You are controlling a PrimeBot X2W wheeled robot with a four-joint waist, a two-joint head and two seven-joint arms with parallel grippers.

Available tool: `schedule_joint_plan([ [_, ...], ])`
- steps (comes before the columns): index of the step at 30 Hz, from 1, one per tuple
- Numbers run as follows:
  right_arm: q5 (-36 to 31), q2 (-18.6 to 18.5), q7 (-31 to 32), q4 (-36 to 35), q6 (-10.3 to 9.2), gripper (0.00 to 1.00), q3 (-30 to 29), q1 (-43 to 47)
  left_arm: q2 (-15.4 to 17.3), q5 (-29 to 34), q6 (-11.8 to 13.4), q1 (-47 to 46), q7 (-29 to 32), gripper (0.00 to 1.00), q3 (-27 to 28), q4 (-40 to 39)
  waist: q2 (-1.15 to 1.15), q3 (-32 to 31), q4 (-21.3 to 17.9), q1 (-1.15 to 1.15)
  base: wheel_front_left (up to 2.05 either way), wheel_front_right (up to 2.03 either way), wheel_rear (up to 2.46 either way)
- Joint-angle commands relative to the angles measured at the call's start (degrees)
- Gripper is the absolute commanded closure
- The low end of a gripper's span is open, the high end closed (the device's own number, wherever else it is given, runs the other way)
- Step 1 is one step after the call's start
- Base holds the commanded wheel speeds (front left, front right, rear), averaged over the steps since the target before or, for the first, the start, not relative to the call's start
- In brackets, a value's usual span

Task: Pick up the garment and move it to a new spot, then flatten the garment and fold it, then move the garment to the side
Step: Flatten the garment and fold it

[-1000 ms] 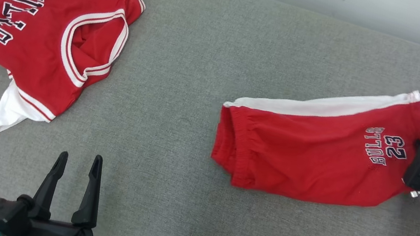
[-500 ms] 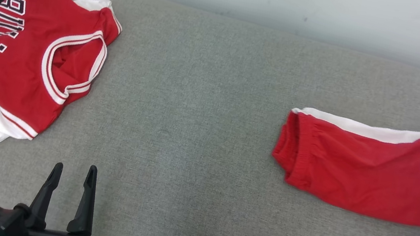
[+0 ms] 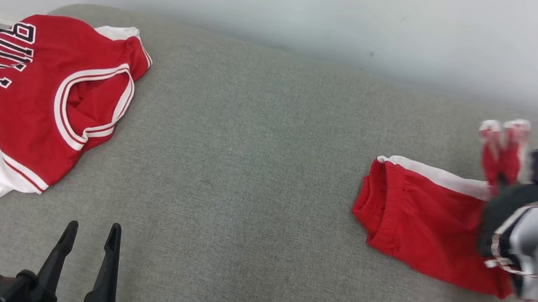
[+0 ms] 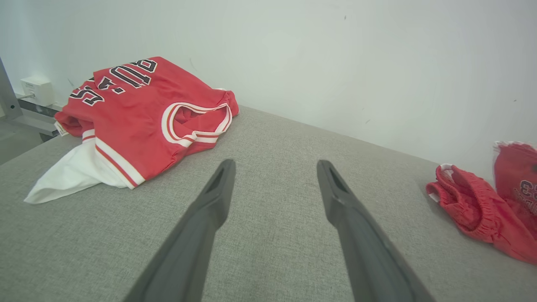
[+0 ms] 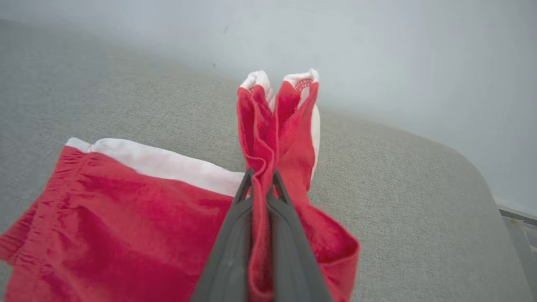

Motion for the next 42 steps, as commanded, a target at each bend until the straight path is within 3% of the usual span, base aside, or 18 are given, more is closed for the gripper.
schedule_joint_plan([
  [1, 0.6, 1.7, 1.6, -2.4, -0.15, 1.00, 1.4, 1.1, 0.0, -0.2, 0.0, 0.9, 0.0, 0.00, 0.3, 0.1, 0.00, -0.6, 0.2, 0.00, 0.00, 0.00, 0.00],
  [11, 1.6, 7.2, 10.4, -9.3, -0.15, 1.00, 5.9, 4.7, 0.0, -0.6, -0.2, 0.3, 0.0, 0.00, 0.3, 0.4, 0.00, -0.7, 1.3, 0.00, 0.00, 0.00, 0.00],
  [17, 2.3, 10.2, 11.1, -9.1, -0.15, 1.00, 6.2, 5.6, 0.0, -0.9, 0.1, 0.6, 0.0, 0.00, -0.1, 0.8, 0.00, -1.0, 1.7, 0.00, 0.00, 0.00, 0.00],
  [18, 3.0, 10.8, 10.8, -9.0, -0.15, 0.62, 6.1, 5.6, 0.0, -1.0, 0.2, 0.7, 0.0, 0.00, -0.2, 0.9, 0.00, -1.1, 1.7, 0.00, 0.00, 0.00, 0.00],
  [19, 3.9, 11.3, 10.6, -8.8, -0.15, 0.00, 5.8, 5.7, 0.0, -1.2, 0.3, 0.7, 0.0, 0.00, -0.1, 0.9, 0.00, -1.2, 1.6, 0.00, 0.00, 0.00, 0.00],
  [27, 15.2, 13.7, 4.3, -12.7, -0.15, 0.00, 4.7, 4.4, 0.0, -1.4, 0.5, 1.6, 0.0, 0.00, 0.4, 0.6, 0.00, -2.4, -0.1, 0.00, 0.00, 0.00, 0.00],
  [31, 15.7, 10.3, 0.8, -14.4, -0.15, 0.00, 2.3, 5.0, 0.0, -1.5, 0.4, 2.4, 0.0, 0.00, 0.3, 0.5, 0.00, -2.9, -1.0, 0.00, 0.00, 0.00, 0.00],
  [36, 10.6, 5.8, -2.2, -12.6, -0.15, 0.00, -2.0, 8.7, 0.0, -1.4, 0.3, 2.7, 0.0, 0.00, 0.1, 0.3, 0.00, -3.1, -1.6, 0.00, 0.00, 0.00, 0.00],
  [38, 8.0, 4.9, -3.5, -11.7, -0.15, 1.00, -2.6, 10.5, 0.0, -1.3, 0.1, 2.8, 0.0, 0.00, 0.0, 0.2, 0.00, -2.9, -1.6, 0.00, 0.00, 0.00, 0.00],
  [42, 4.0, 5.7, -6.9, -10.1, -0.15, 1.00, -2.8, 13.5, 0.0, -1.3, 0.0, 1.8, 0.0, 0.00, -0.3, 0.0, 0.00, -1.7, -1.4, 0.00, 0.00, 0.00, 0.00],
])
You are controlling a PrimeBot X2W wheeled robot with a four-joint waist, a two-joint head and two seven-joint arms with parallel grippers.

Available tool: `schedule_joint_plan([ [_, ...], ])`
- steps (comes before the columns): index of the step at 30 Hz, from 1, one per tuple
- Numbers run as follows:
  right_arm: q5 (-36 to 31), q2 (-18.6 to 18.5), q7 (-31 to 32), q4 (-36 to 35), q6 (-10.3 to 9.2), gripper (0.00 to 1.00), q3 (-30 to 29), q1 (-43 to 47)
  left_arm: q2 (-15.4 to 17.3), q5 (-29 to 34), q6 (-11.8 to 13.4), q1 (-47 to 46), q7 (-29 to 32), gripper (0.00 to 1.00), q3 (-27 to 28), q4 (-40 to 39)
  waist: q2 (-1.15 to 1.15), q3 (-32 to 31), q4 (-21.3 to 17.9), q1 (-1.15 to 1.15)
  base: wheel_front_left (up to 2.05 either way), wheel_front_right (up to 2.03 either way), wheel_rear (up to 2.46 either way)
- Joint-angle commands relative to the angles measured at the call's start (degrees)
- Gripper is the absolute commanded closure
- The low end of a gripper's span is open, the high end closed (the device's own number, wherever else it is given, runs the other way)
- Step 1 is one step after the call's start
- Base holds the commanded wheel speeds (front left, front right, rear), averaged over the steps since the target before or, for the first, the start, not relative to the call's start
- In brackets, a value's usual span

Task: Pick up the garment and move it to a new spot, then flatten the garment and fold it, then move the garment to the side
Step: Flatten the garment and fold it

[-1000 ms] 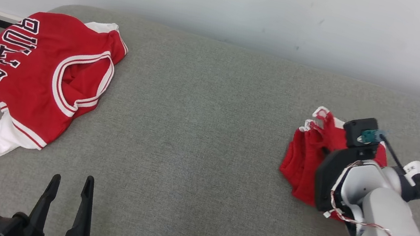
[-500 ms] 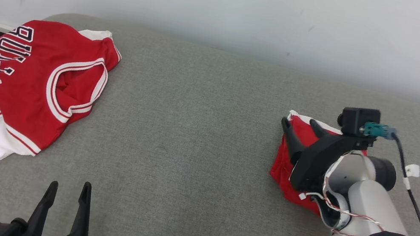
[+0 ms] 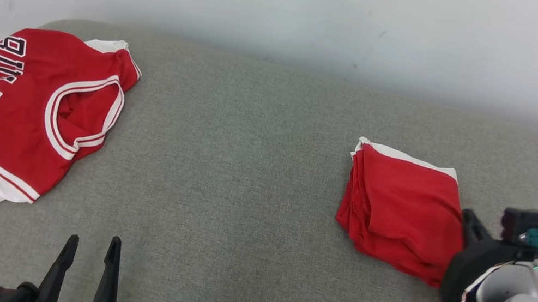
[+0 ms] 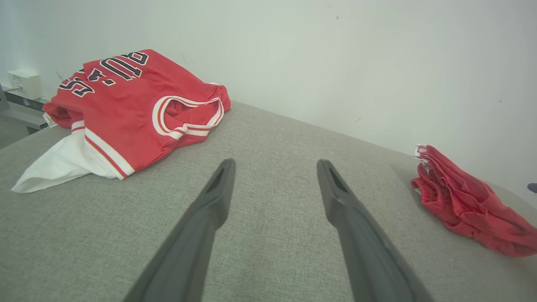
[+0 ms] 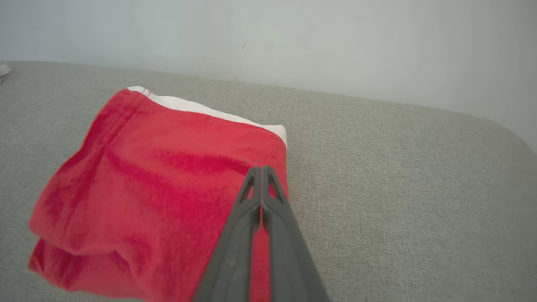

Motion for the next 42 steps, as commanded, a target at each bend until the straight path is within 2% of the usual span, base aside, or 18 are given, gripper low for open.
schedule_joint_plan([
  [1, -1.2, 1.7, -1.8, 0.8, -0.15, 1.00, 0.4, 1.2, 0.0, -0.4, 0.0, -0.7, 0.0, 0.00, -0.2, -0.3, 0.00, 1.2, 0.3, 0.00, 0.00, 0.00, 0.00],
  [5, -1.6, 5.6, -4.5, 2.7, -0.15, 1.00, 3.9, 1.8, 0.0, -0.4, -0.1, -1.7, 0.0, 0.00, -0.2, -0.1, 0.00, 2.3, 0.5, 0.00, 0.00, 0.00, 0.00],
  [11, 0.1, 8.8, -6.1, 6.2, -0.15, 1.00, 11.0, 1.2, 0.0, -0.3, -0.3, -2.5, 0.0, 0.00, 0.0, 0.6, 0.00, 2.5, 0.9, 0.00, 0.00, 0.00, 0.00],
  [14, 3.8, 9.6, -7.2, 8.1, -0.16, 1.00, 16.5, 0.2, 0.0, -0.2, -0.2, -2.5, 0.0, 0.00, 0.0, 0.9, 0.00, 2.2, 1.1, 0.00, 0.00, 0.00, 0.00],
  [17, 10.2, 9.8, -8.2, 6.7, -0.16, 1.00, 21.4, 0.0, 0.0, 0.0, -0.2, -2.2, 0.0, 0.00, 0.2, 1.1, 0.00, 1.7, 1.0, 0.00, 0.00, 0.00, 0.00],
  [23, 18.0, 9.7, -13.6, 2.2, -0.16, 1.00, 23.6, 0.0, 0.0, 0.6, 0.4, -1.2, 0.0, 0.00, 1.1, 0.9, 0.00, -0.3, -0.5, 0.00, 0.00, 0.00, 0.00],
  [24, 18.2, 9.7, -14.9, 1.6, -0.16, 0.73, 23.1, 0.3, 0.0, 0.8, 0.4, -1.2, 0.0, 0.00, 1.5, 0.7, 0.00, -0.6, -0.9, 0.00, 0.00, 0.00, 0.00],
  [25, 18.0, 9.7, -16.1, 0.9, -0.16, 0.19, 22.4, 0.8, 0.0, 0.9, 0.5, -1.1, 0.0, 0.00, 1.8, 0.7, 0.00, -1.1, -1.3, 0.00, 0.00, 0.00, 0.00],
  [26, 17.7, 9.7, -17.3, 0.3, -0.16, 0.00, 21.4, 1.4, 0.0, 1.0, 0.3, -1.0, 0.0, 0.00, 1.8, 0.7, 0.00, -1.5, -1.8, 0.00, 0.00, 0.00, 0.00],
  [35, 12.7, 6.8, -20.9, -10.4, -0.16, 0.00, 11.1, 9.5, 0.0, 2.3, 0.0, -1.7, 0.0, 0.00, 2.5, 0.7, 0.00, -4.3, -6.9, 0.00, 0.00, 0.00, 0.00],
  [42, 9.0, 5.0, -18.4, -16.2, -0.16, 0.00, 5.3, 15.1, 0.0, 3.5, 0.7, -2.9, 0.0, 0.00, 2.5, 0.8, 0.00, -5.1, -10.6, 0.00, 0.00, 0.00, 0.00],
])
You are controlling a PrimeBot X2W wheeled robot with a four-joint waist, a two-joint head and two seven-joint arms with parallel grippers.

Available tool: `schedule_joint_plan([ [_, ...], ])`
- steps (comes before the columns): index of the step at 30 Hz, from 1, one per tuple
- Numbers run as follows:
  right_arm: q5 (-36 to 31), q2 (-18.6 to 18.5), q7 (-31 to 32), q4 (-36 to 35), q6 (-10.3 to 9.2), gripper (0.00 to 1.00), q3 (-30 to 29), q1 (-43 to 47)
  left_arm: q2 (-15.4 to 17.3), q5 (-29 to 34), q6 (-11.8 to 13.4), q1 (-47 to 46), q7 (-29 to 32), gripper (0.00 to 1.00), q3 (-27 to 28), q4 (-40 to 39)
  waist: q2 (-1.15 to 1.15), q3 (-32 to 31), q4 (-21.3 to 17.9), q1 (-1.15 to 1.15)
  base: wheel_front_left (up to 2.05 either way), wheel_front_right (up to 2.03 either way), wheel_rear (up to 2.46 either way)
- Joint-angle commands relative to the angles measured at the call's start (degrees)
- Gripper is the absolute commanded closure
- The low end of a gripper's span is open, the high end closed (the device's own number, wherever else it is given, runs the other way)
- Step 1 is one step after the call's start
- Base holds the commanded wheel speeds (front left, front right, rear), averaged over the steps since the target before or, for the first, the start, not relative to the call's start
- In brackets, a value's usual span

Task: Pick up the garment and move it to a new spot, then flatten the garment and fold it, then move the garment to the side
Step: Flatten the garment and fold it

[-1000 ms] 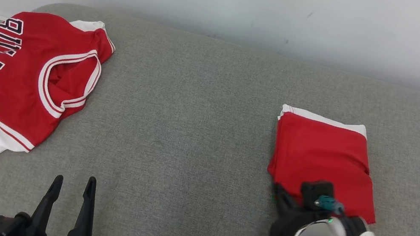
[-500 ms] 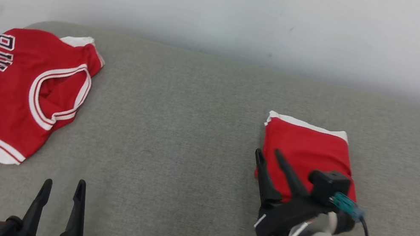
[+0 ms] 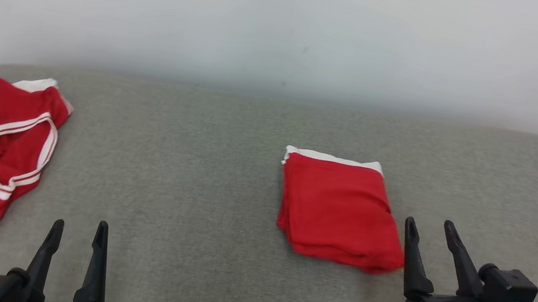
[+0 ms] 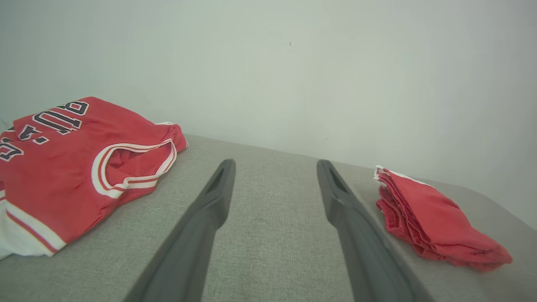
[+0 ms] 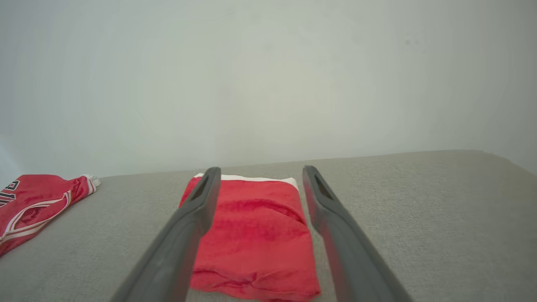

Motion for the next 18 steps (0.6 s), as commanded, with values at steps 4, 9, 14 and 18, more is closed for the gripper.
schedule_joint_plan([
  [4, -2.3, -1.8, 0.7, -1.9, -0.16, 0.00, -0.3, 2.5, 0.1, 2.7, -0.1, -0.9, 0.0, 0.00, 0.3, 1.3, 0.00, -1.1, -3.1, 0.00, 0.00, 0.00, 0.00],
  [9, -3.5, -2.4, 0.8, -2.1, -0.15, 0.00, -1.1, 3.7, 0.1, 3.9, -0.2, -1.2, 0.0, 0.00, 0.9, 2.8, 0.00, -1.4, -3.9, 0.00, 0.00, 0.00, 0.00],
  [14, -4.2, -2.6, 1.3, -1.1, -0.15, 0.00, -2.7, 5.1, 0.0, 4.4, 0.2, -1.2, 0.0, 0.00, 1.4, 4.5, 0.00, -2.0, -4.1, 0.00, 0.00, 0.00, 0.00],
  [18, -4.2, -2.2, 1.4, -0.5, -0.16, 0.00, -3.7, 5.9, 0.0, 4.2, 0.5, -0.3, 0.0, 0.00, 2.1, 5.2, 0.00, -2.3, -4.1, 0.00, 0.00, 0.00, 0.00],
])
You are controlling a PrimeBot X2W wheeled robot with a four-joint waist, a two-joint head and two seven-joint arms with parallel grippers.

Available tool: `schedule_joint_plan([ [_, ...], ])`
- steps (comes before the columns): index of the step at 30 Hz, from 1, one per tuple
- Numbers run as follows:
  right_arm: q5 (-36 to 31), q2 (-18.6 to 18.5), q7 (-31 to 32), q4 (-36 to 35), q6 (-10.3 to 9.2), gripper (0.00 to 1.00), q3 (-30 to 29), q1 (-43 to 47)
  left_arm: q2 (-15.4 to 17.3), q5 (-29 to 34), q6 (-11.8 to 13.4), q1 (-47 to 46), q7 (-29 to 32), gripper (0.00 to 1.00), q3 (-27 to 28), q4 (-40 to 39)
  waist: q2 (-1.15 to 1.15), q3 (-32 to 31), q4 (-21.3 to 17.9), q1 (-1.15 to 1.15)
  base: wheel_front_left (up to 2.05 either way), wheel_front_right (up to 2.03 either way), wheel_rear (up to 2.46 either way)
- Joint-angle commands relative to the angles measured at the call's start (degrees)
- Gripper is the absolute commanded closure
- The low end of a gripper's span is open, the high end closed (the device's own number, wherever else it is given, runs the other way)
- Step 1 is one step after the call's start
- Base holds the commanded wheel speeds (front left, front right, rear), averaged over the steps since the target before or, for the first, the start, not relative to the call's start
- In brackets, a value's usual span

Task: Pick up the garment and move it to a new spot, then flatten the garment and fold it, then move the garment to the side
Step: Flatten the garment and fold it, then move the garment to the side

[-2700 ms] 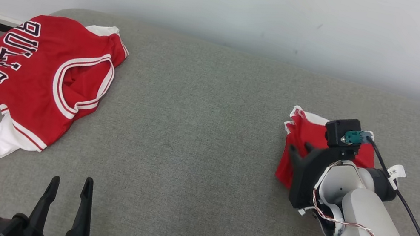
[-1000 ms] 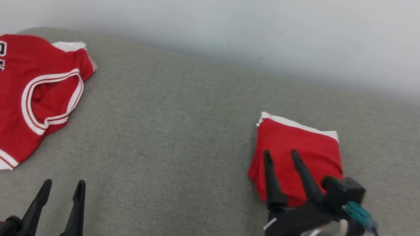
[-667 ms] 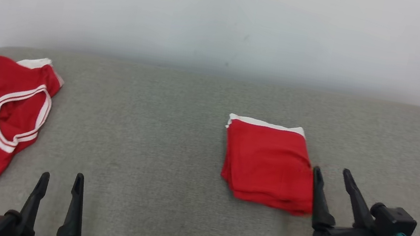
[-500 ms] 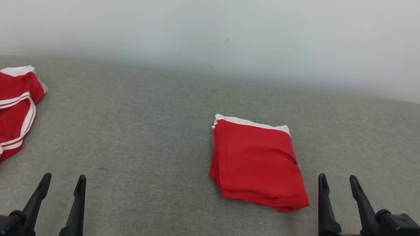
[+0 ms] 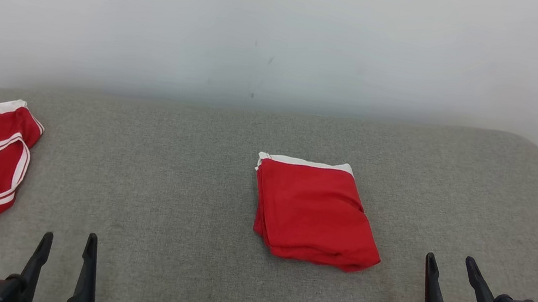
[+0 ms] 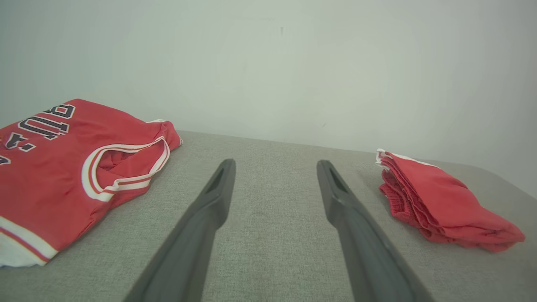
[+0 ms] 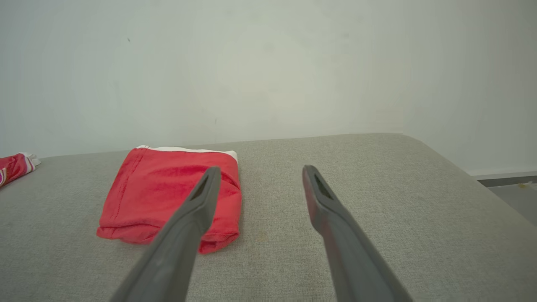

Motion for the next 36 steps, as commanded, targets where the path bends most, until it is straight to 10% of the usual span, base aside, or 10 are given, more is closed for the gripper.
schedule_joint_plan([
  [1, 0.0, 0.1, 0.1, 0.1, -0.14, 0.00, -0.2, 0.6, 0.1, 0.5, 0.0, 0.6, 0.0, 0.00, 0.3, 0.0, 0.00, -0.1, 0.0, 0.00, 0.00, 0.00, 0.00],
  [23, 1.1, 1.2, 1.8, 0.6, -0.15, 0.00, -0.8, 0.6, 0.0, 1.8, -0.6, 3.3, 0.0, 0.00, 2.4, -0.8, 0.00, -0.4, 1.1, 0.00, 0.00, 0.00, 0.00],
  [36, 5.9, -1.8, 18.1, 10.3, -0.14, 0.00, -2.1, -16.9, 0.0, 2.4, -0.8, 0.2, 0.0, 0.00, -0.6, -2.3, 0.00, 6.7, 7.8, 0.00, 0.00, 0.00, 0.00],
])
